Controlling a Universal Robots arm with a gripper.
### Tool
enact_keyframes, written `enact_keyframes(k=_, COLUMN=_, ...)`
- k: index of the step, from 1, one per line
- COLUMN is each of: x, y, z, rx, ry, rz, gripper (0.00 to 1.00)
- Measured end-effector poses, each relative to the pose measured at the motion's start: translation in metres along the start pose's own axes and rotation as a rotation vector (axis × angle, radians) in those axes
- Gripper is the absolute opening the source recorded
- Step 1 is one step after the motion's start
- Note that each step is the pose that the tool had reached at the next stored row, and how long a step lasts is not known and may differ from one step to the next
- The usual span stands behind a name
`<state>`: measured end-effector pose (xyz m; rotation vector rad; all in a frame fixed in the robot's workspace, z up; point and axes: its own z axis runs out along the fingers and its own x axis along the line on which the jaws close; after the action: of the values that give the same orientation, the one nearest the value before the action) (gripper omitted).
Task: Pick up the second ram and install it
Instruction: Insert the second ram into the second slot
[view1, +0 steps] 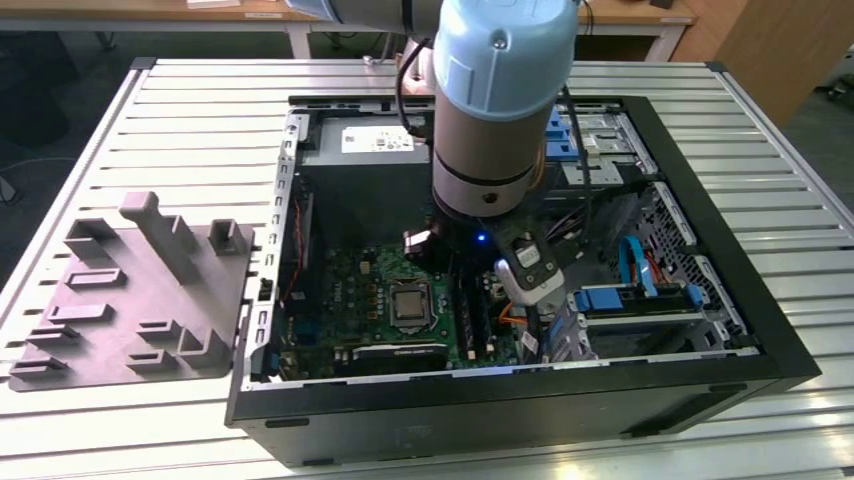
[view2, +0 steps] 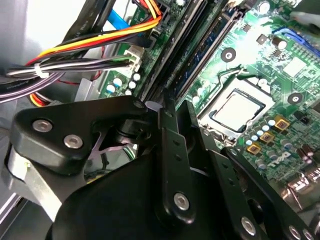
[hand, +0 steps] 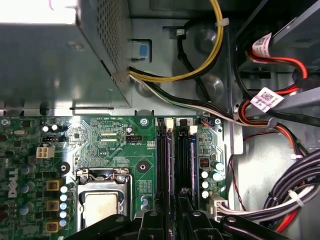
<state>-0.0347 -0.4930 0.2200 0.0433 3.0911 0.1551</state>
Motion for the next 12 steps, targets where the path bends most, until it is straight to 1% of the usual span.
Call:
enact_keyframes(k=8, x=-0.0008, y=0.0018, z=-0.0177, rx=0.0025, ry=0.0000, rz=0.000, gripper=0.25)
enact_keyframes(k=10, x=-0.0010, y=0.0021, z=-0.0209, rx=0.0040, ry=-0.0001, rz=0.000, gripper=0.25)
enact_keyframes(k=11, x=-0.0010, y=0.0023, z=-0.0211, rx=0.0066, ry=-0.0003, rz=0.000, gripper=0.25)
enact_keyframes(k=12, x=-0.0010, y=0.0017, z=-0.0212, rx=0.0138, ry=-0.0004, rz=-0.001, gripper=0.25)
